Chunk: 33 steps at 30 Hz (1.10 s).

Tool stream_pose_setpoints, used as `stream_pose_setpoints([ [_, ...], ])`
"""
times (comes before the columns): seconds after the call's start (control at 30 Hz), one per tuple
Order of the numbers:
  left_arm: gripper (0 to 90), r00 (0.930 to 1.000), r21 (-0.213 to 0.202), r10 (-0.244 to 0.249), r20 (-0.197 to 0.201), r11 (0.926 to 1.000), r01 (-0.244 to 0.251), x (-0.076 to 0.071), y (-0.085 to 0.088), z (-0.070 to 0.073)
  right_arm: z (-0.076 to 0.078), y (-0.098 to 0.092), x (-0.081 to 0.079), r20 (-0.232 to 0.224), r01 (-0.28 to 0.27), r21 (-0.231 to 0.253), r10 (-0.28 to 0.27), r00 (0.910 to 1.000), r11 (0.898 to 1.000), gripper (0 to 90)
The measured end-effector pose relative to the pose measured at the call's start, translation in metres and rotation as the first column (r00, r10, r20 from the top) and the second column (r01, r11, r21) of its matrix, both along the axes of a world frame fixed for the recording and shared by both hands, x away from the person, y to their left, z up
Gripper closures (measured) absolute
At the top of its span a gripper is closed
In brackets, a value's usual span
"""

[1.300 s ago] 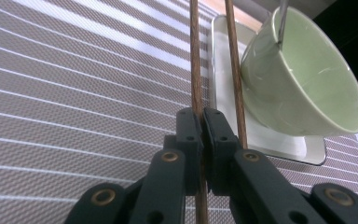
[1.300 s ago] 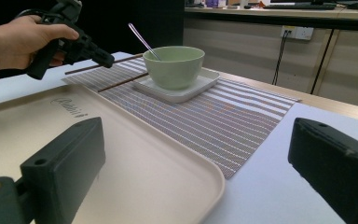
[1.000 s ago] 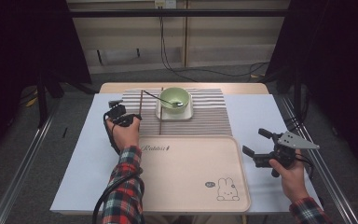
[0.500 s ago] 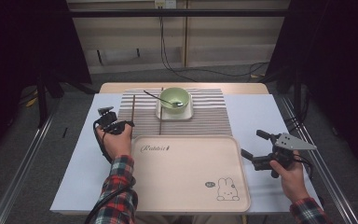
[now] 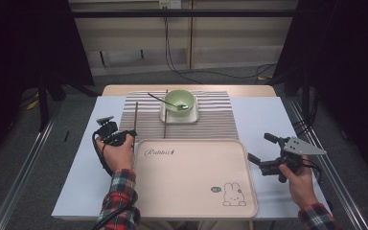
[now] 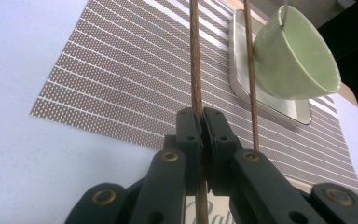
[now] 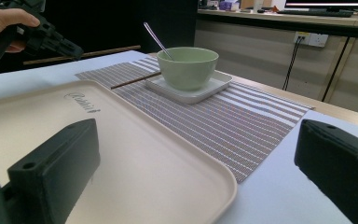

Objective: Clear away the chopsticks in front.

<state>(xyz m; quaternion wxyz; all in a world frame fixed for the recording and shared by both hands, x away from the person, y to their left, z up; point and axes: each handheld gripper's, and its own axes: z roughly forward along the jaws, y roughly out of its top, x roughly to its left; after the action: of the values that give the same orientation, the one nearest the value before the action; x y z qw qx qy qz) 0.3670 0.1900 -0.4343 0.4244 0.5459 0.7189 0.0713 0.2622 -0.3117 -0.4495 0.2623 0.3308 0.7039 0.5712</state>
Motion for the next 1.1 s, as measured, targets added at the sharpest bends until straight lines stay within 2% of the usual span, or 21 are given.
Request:
stream_pose_setpoints([
  [0.1,86.0,1.0000,-0.005,-0.002,0.008,1.0000,0.002,-0.007,0.003,0.001,0.000,0.000,0.000,0.000,0.000,0.002,0.000,1.0000,1.000,0.0],
  [0.2,86.0,1.0000,0.006,-0.002,0.009,1.0000,0.002,-0.012,0.005,0.001,0.000,0.000,0.000,0.003,0.002,-0.003,-0.002,1.0000,1.000,0.0],
  [0.37,86.0,1.0000,-0.019,-0.002,0.008,0.9998,0.002,-0.022,0.009,-0.002,0.000,0.001,0.000,0.006,-0.006,0.000,0.006,1.0000,1.000,0.0],
  [0.4,86.0,1.0000,-0.002,-0.005,0.008,1.0000,0.005,-0.024,0.010,-0.002,0.000,0.002,0.000,0.003,-0.006,-0.002,0.006,1.0000,1.000,0.0],
  [0.6,86.0,1.0000,-0.018,0.001,0.008,0.9998,-0.001,-0.034,0.011,-0.006,0.001,0.002,-0.001,0.008,-0.005,-0.008,0.006,1.0000,1.000,0.0],
  [0.7,86.0,1.0000,-0.005,0.000,0.004,1.0000,0.000,-0.039,0.011,-0.007,0.001,0.002,-0.001,0.007,-0.005,-0.009,0.005,1.0000,1.000,0.0],
  [0.9,86.0,0.9998,-0.009,-0.007,0.021,0.9999,0.007,-0.047,0.011,-0.005,0.001,0.002,-0.001,0.010,-0.008,-0.004,0.008,0.9999,1.000,0.0],
  [0.93,86.0,0.9997,-0.024,-0.005,0.024,0.9997,0.005,-0.049,0.011,-0.005,0.001,0.002,-0.001,0.010,-0.006,-0.007,0.006,0.9999,1.000,0.0],
  [1.07,86.0,0.9996,-0.024,-0.013,0.023,0.9996,0.014,-0.055,0.012,-0.007,0.001,0.002,-0.001,0.011,-0.004,-0.005,0.005,0.9999,1.000,0.0],
  [1.1,86.0,0.9995,-0.026,-0.001,0.031,0.9997,0.002,-0.057,0.011,-0.006,0.001,0.001,-0.001,0.013,-0.006,-0.009,0.006,0.9999,1.000,0.0],
])
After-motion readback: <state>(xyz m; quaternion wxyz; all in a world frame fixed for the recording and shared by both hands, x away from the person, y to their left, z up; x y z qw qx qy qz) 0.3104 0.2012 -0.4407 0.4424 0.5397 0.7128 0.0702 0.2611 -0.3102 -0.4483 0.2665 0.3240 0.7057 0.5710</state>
